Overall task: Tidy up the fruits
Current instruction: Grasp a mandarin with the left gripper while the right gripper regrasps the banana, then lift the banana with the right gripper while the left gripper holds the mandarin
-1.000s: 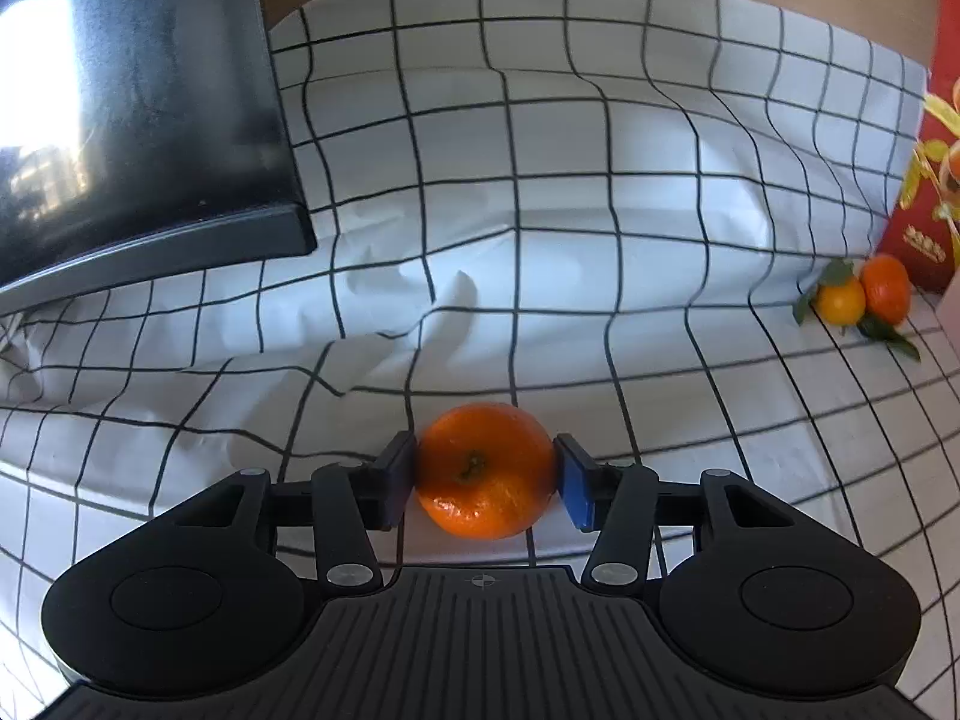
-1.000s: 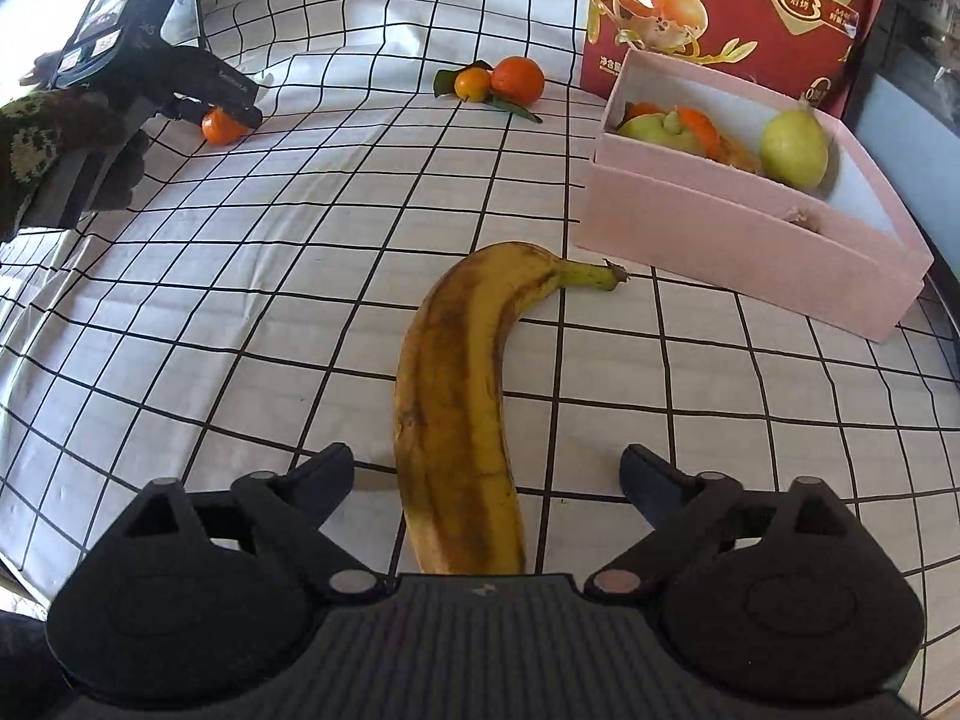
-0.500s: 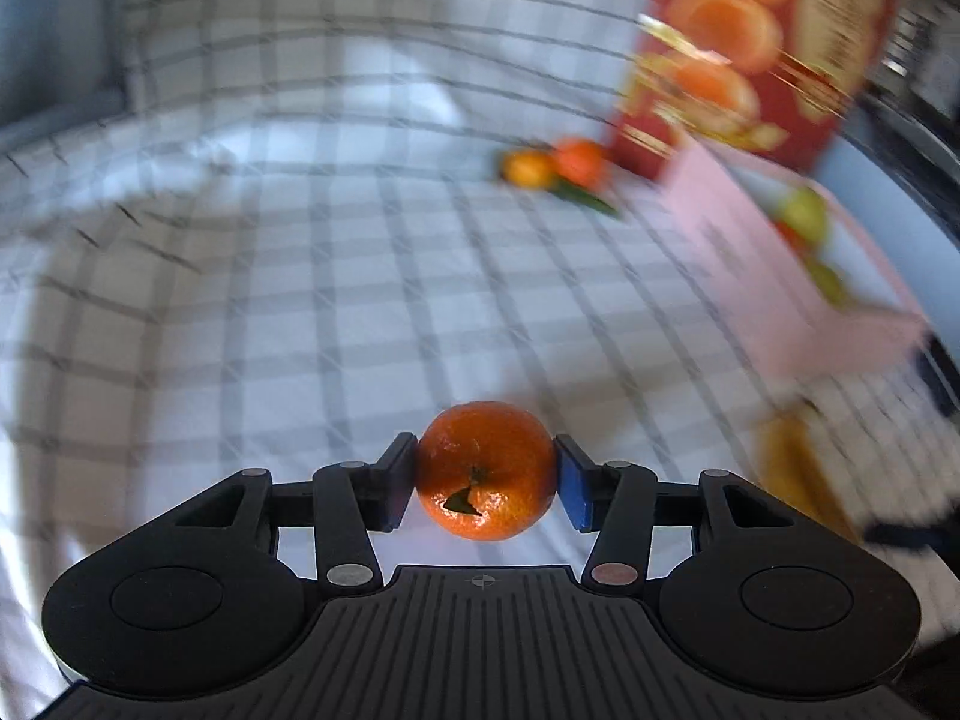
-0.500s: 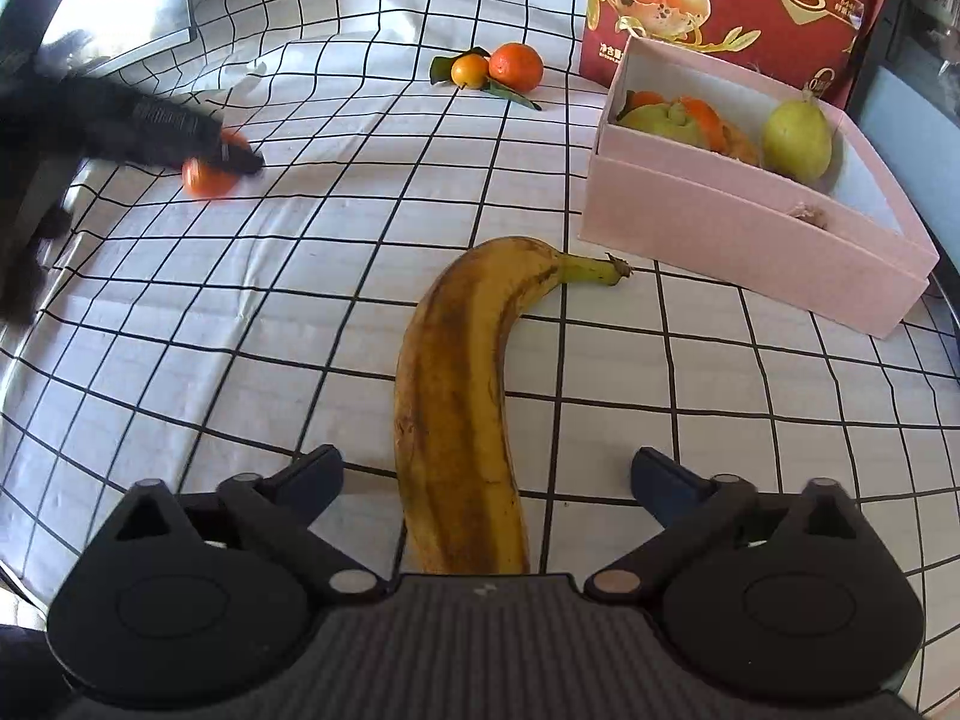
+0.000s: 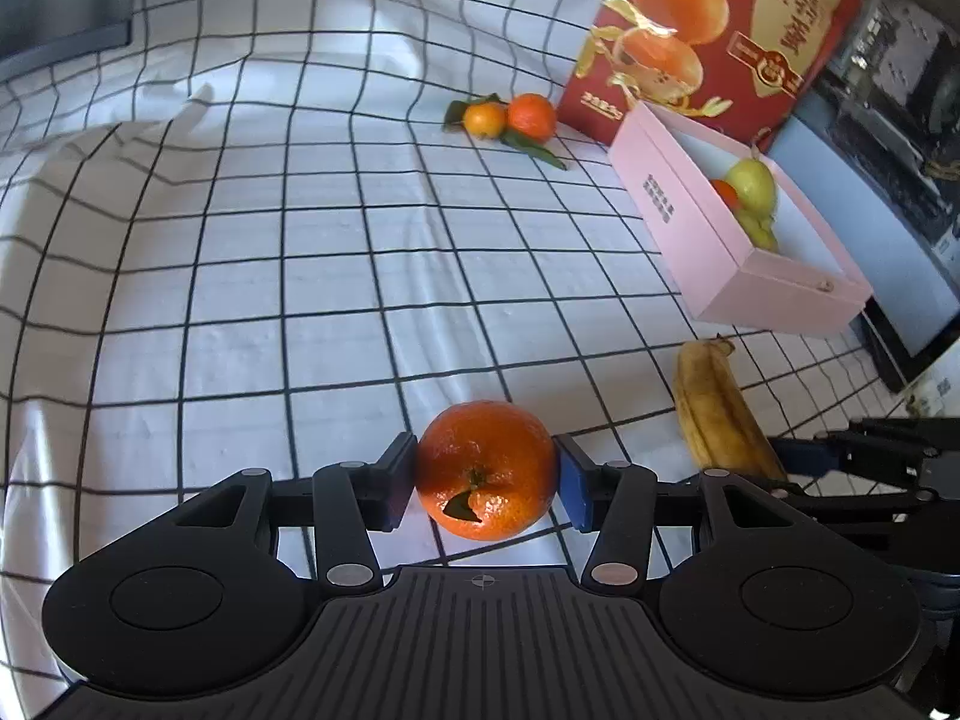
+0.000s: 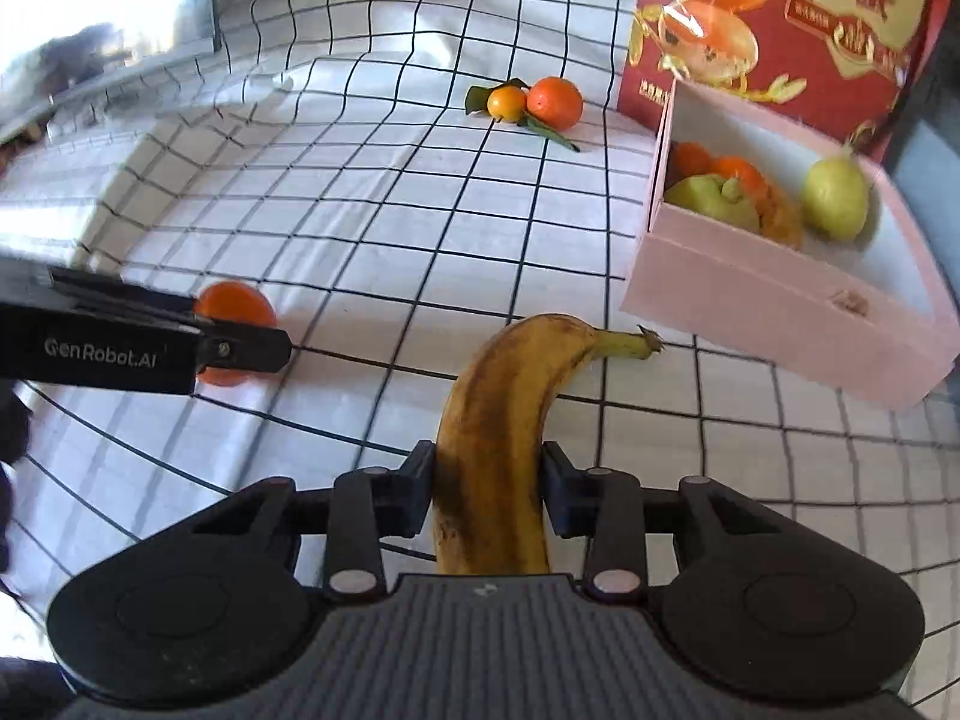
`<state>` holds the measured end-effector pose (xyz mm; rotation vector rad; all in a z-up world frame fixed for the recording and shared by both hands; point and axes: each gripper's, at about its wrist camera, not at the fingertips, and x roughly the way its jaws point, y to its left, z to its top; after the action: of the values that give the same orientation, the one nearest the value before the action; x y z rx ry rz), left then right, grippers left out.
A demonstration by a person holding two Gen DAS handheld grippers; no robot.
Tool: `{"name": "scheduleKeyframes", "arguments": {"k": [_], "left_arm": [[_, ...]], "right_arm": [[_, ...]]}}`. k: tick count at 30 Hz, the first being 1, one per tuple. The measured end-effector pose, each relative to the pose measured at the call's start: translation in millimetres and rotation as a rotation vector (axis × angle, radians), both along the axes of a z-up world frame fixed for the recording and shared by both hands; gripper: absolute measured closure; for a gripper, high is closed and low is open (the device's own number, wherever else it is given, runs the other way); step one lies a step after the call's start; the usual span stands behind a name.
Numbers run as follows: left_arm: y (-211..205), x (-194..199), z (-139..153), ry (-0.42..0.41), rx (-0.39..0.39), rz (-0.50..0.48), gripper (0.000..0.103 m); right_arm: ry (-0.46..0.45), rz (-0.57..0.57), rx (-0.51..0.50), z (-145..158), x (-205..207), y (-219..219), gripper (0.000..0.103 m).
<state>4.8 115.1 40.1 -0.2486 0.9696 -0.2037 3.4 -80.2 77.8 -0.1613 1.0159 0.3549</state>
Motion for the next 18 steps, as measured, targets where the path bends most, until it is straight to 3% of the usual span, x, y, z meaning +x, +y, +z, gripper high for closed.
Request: {"name": "scheduleKeyframes", "arguments": {"k": [10, 18], "left_arm": [[-1.0, 1.3, -0.6, 0.002, -0.002, 0.007, 0.049], [-5.5, 0.7, -0.3, 0.015, -0.021, -0.004, 0.049]], "right_arm": [[0.008, 0.065, 0.214, 30.9, -14.1, 7.8, 0.067], [-0.027, 0.036, 0.191, 39.8, -17.9, -6.7, 0.067]]}}
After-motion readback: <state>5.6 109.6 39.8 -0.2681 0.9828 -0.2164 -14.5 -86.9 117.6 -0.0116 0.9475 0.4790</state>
